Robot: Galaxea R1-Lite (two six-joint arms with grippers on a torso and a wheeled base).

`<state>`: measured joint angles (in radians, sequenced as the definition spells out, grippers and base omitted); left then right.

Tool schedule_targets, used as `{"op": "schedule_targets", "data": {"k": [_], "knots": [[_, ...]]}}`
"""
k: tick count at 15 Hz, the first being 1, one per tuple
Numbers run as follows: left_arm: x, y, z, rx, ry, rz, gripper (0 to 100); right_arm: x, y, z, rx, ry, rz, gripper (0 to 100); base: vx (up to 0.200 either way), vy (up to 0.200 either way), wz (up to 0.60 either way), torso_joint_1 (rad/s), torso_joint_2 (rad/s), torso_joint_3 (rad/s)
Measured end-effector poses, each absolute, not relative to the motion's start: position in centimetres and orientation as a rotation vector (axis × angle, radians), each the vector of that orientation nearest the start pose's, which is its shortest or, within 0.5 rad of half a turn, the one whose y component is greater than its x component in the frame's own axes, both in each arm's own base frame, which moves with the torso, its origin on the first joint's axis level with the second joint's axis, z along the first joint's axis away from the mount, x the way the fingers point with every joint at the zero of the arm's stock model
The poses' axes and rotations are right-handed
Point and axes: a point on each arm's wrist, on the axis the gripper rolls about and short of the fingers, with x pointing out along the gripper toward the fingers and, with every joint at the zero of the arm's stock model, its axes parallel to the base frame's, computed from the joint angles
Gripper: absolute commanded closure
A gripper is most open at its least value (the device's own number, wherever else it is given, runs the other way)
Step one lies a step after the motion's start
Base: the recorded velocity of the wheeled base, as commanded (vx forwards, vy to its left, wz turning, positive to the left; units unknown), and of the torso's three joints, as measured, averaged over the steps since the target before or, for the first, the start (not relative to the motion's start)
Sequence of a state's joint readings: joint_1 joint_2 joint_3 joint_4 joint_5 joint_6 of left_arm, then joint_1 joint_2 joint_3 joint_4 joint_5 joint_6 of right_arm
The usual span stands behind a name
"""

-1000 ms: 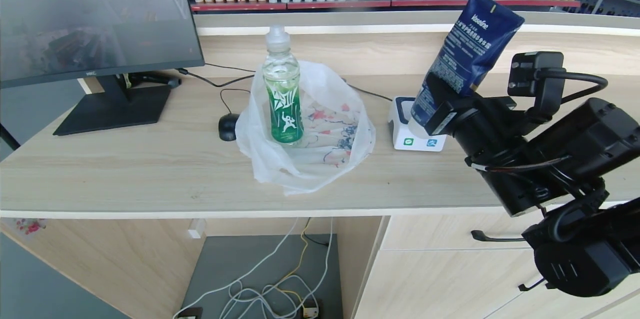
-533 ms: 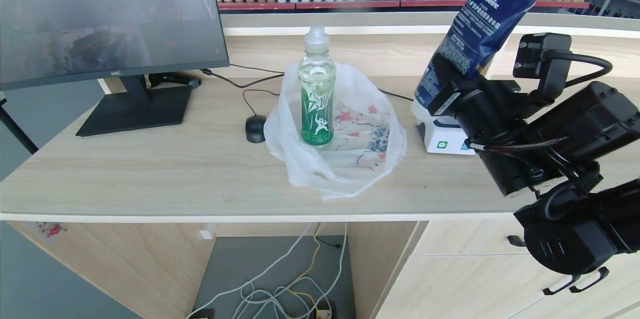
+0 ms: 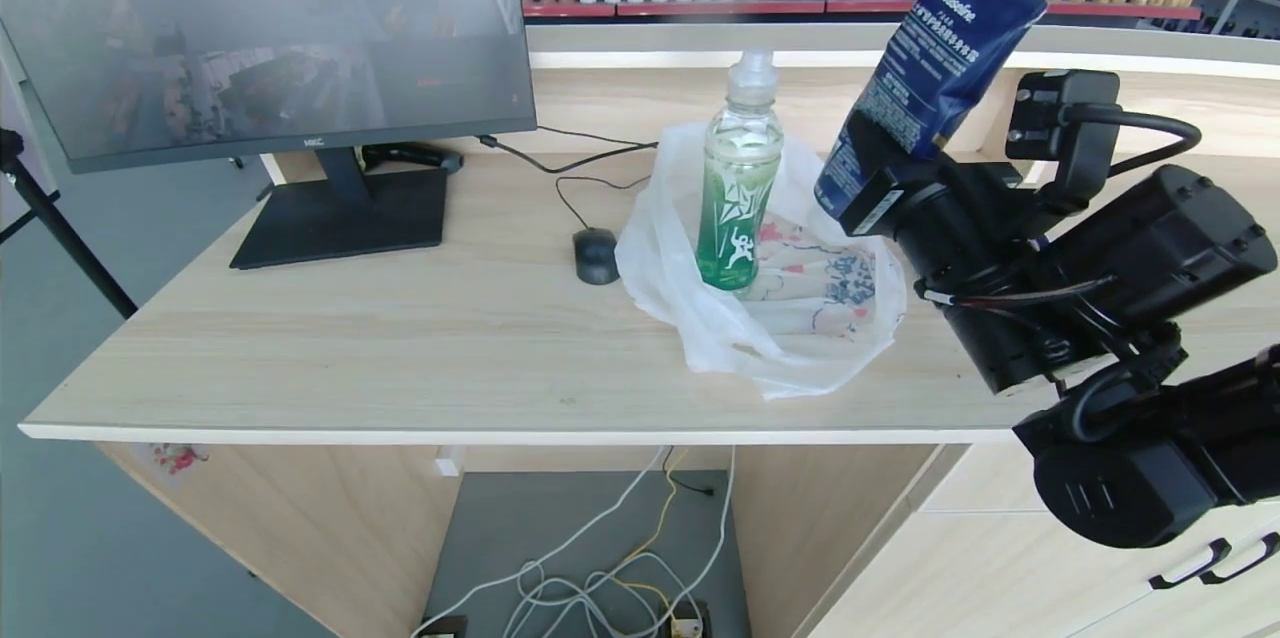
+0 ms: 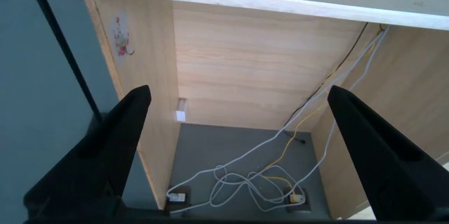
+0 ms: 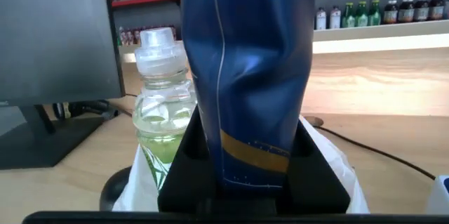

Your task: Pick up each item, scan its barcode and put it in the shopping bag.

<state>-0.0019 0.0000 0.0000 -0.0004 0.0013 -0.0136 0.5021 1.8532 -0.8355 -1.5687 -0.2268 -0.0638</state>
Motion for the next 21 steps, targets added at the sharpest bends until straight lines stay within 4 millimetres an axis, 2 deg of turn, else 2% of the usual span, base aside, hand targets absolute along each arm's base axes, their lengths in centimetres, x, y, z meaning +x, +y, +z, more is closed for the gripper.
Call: {"op": "schedule_targets", "data": {"k": [2, 6, 10, 16, 21], "knots": [[-2.3, 0.0, 7.5, -0.013, 0.0, -0.002, 0, 29.1, 15.2, 23.1, 0.136, -0.524, 0.245, 100, 0.0, 0.0, 0.0, 0.0, 0.0, 0.0], [-2.3, 0.0, 7.5, -0.013, 0.0, -0.001, 0, 31.0, 15.4, 22.6, 0.129, -0.525, 0.223, 100, 0.0, 0.0, 0.0, 0.0, 0.0, 0.0], [-2.3, 0.0, 7.5, -0.013, 0.0, -0.001, 0, 32.5, 14.5, 20.5, 0.093, -0.467, 0.184, 100, 0.0, 0.0, 0.0, 0.0, 0.0, 0.0], [-2.3, 0.0, 7.5, -0.014, 0.0, -0.001, 0, 33.8, 15.0, 17.8, 0.066, -0.398, 0.188, 100, 0.0, 0.0, 0.0, 0.0, 0.0, 0.0], [-2.3, 0.0, 7.5, -0.014, 0.0, -0.001, 0, 34.5, 15.3, 16.7, 0.059, -0.375, 0.189, 100, 0.0, 0.0, 0.0, 0.0, 0.0, 0.0]]}}
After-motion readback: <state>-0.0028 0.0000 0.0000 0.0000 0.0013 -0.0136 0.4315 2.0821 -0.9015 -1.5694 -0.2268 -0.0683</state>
